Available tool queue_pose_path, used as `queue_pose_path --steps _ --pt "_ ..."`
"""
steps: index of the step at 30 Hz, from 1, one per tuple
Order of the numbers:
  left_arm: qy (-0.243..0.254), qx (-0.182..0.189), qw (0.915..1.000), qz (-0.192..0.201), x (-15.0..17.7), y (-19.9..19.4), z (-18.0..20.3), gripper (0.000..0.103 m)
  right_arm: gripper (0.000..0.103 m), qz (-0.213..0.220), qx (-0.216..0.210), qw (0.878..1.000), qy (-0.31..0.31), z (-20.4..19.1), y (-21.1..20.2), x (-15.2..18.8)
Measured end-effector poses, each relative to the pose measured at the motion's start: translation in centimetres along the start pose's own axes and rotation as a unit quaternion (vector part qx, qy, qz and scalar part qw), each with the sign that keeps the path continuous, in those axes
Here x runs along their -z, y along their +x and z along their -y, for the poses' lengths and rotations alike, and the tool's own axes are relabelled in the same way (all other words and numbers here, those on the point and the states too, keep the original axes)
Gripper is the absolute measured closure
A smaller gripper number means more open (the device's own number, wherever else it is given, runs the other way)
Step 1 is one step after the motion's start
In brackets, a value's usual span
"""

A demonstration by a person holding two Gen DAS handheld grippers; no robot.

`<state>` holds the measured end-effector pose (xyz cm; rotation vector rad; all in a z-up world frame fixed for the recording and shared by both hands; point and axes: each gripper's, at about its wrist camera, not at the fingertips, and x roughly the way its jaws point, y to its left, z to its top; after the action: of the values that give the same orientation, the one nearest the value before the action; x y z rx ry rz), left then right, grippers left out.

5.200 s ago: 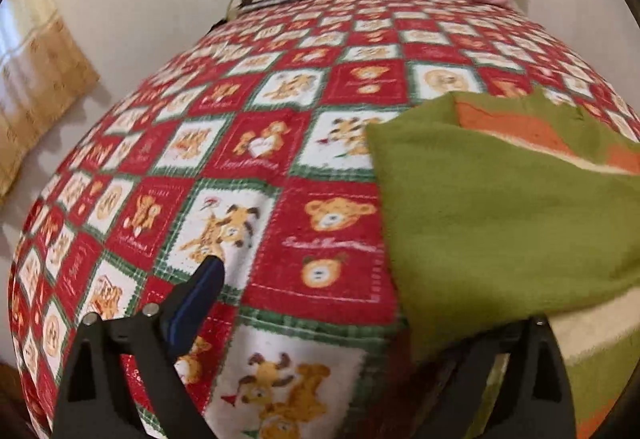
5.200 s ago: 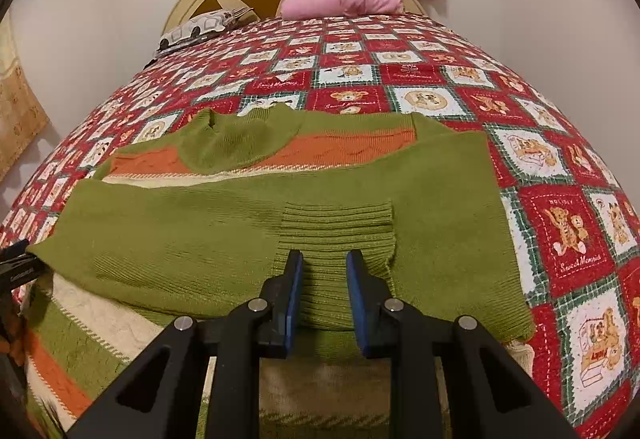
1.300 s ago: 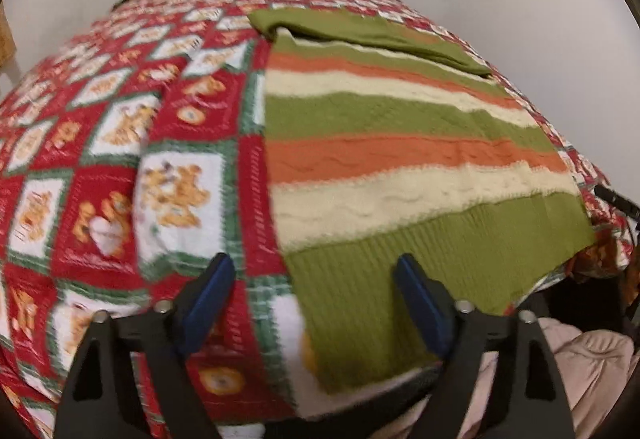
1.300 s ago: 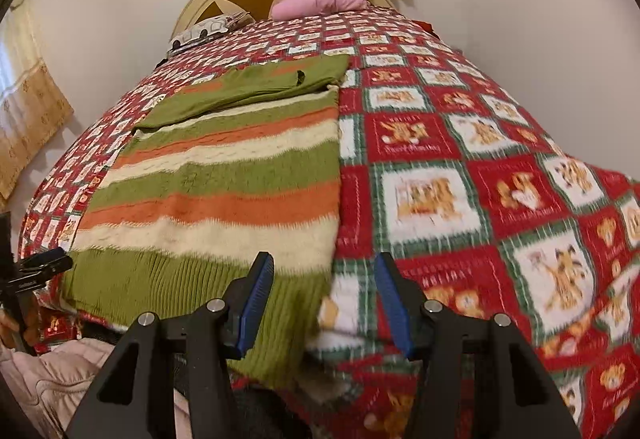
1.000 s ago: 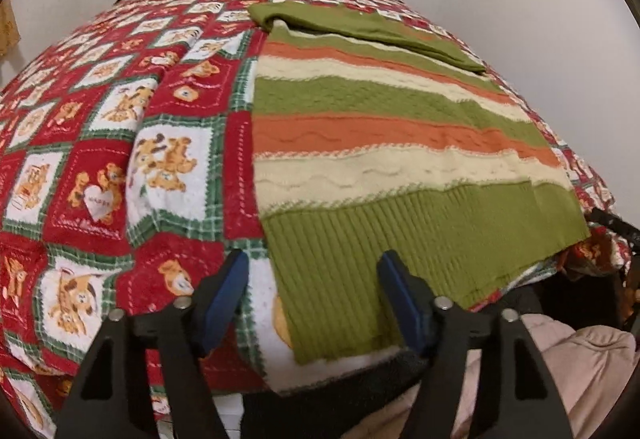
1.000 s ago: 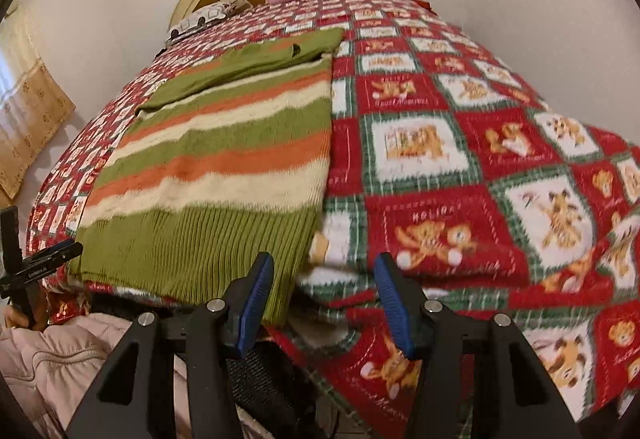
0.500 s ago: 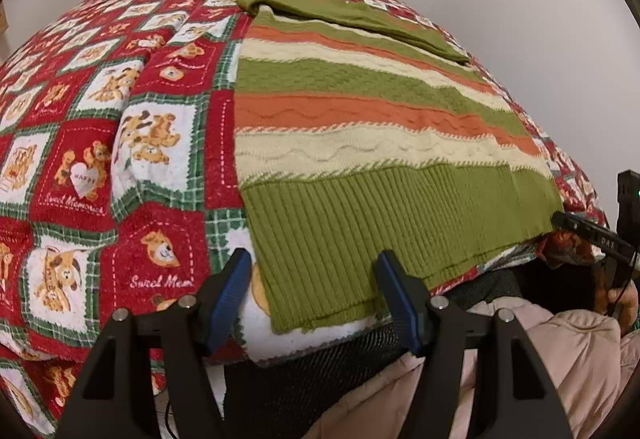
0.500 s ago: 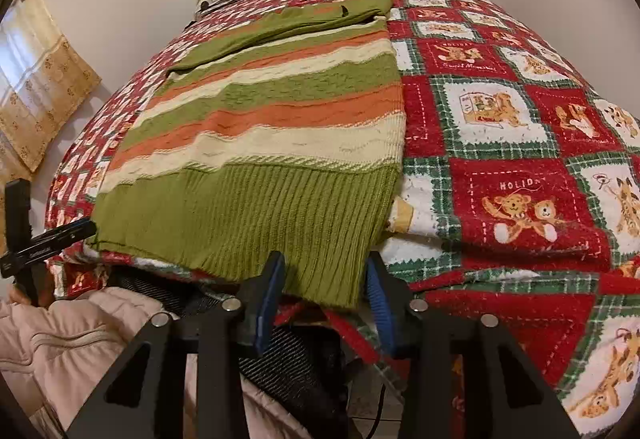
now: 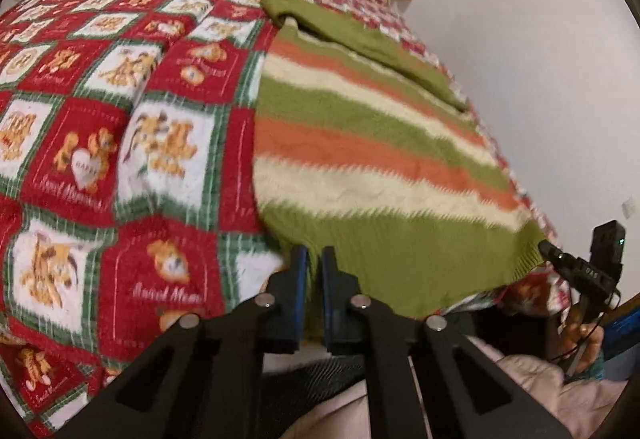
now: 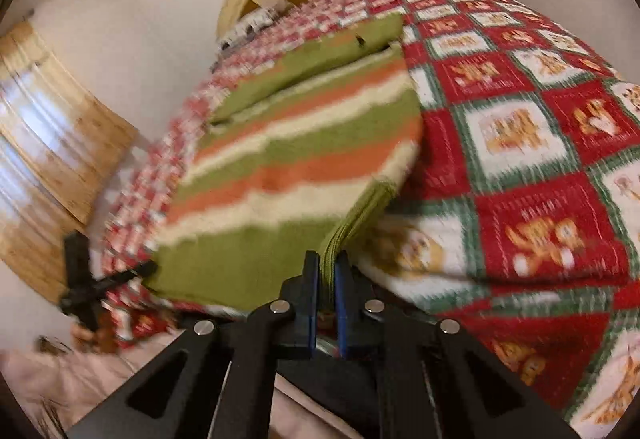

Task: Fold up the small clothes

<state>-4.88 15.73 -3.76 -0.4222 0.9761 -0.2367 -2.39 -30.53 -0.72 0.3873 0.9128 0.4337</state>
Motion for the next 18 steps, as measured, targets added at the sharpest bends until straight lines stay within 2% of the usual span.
queue_pose_path --steps 5,7,10,12,15,17,18 --pt "0.022 -0.003 0.9996 0.020 -4.0 0.4 1.3 0.096 0.097 0.035 -0.044 0.998 0.013 -0.9 0.6 -4.8" --pt "0.045 -0.012 0.9984 0.031 -5.6 0.4 2.0 0.096 0.097 0.055 -0.039 0.998 0.000 -1.5 1.0 -6.8" --pt "0.087 -0.049 0.9937 0.051 -7.3 0.2 2.6 0.096 0.097 0.074 -0.029 0.997 0.000 -1.7 2.1 -9.4" --pt "0.104 -0.046 0.9919 0.057 -7.8 -0.4 2.6 0.096 0.098 0.084 -0.017 0.996 0.006 -1.3 3.4 -11.3" --pt "0.123 -0.052 0.9885 0.070 -8.0 -1.6 1.9 0.087 0.103 0.096 0.017 0.995 0.011 -0.1 5.2 -13.4" --pt "0.133 -0.066 0.9860 0.075 -7.7 -2.5 1.1 0.074 0.103 0.094 0.052 0.994 0.009 0.7 6.6 -14.5" --pt "0.137 -0.070 0.9853 0.074 -7.4 -2.7 0.8 0.070 0.103 0.088 0.041 0.995 0.012 0.8 6.9 -14.7"
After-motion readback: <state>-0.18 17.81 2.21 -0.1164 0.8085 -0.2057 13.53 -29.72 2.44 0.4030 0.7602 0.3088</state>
